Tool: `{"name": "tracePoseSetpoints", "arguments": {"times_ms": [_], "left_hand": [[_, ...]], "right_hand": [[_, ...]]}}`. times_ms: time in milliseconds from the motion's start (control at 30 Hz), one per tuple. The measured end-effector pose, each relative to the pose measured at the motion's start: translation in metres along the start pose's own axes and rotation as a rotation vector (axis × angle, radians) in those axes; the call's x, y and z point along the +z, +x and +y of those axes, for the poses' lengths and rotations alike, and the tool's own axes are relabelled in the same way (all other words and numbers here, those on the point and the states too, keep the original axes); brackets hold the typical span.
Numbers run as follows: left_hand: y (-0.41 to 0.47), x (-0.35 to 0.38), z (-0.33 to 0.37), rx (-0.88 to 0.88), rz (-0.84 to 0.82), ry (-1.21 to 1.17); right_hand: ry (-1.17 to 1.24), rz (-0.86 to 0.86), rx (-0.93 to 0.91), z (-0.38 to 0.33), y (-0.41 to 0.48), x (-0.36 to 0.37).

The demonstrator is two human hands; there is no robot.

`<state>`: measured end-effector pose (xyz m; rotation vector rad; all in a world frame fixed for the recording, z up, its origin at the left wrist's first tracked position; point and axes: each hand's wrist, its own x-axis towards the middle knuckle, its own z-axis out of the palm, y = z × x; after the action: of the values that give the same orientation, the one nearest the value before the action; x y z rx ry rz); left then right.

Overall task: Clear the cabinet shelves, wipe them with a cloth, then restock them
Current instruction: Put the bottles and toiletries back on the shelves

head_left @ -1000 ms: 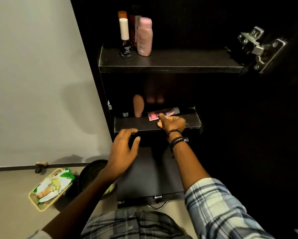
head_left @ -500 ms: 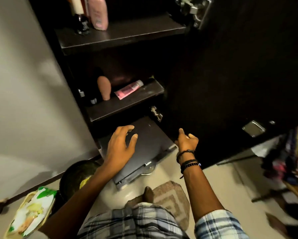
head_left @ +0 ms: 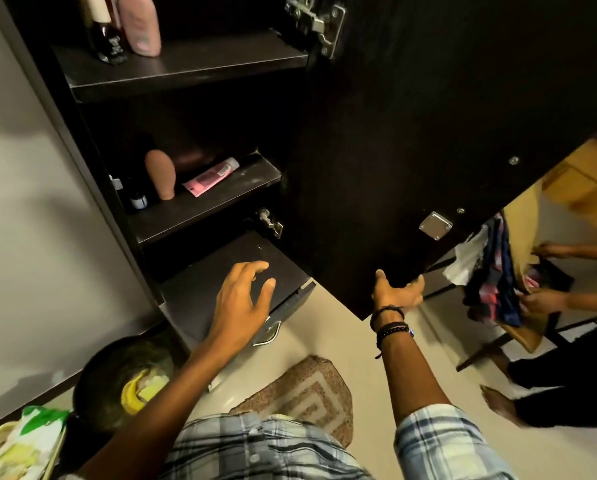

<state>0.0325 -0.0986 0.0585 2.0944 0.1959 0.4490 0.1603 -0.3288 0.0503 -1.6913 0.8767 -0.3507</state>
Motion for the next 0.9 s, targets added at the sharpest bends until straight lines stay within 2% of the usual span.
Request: {"name": "tracePoseSetpoints", "arguments": {"times_ms": [267, 567, 633, 767, 900], "left_hand": [[-0.021, 0.01, 0.005, -0.03, 0.022, 0.041], [-0.064, 0.013, -0.01, -0.061, 0.019, 0.12], [-0.064, 0.007, -0.014, -0.067, 0.023, 0.12], [-0.06, -0.012, -0.021, -0.066, 0.043, 0.094], [-0.066, -0.043, -0.039, -0.053, 0.038, 0.093]], "right_hand": [[-0.101, -0.032, -0.054, 0.005, 0.017, -0.023], [-0.149, -0.048, -0.382, 0.045, -0.034, -0.054], [-0.138, -0.09, -0.477, 0.054, -0.059, -0.058], [-0.151, -0.199, -0.523, 0.071, -0.104, -0.056], [-0.159, -0.35, -0.697, 0.077, -0.148, -0.044]]}}
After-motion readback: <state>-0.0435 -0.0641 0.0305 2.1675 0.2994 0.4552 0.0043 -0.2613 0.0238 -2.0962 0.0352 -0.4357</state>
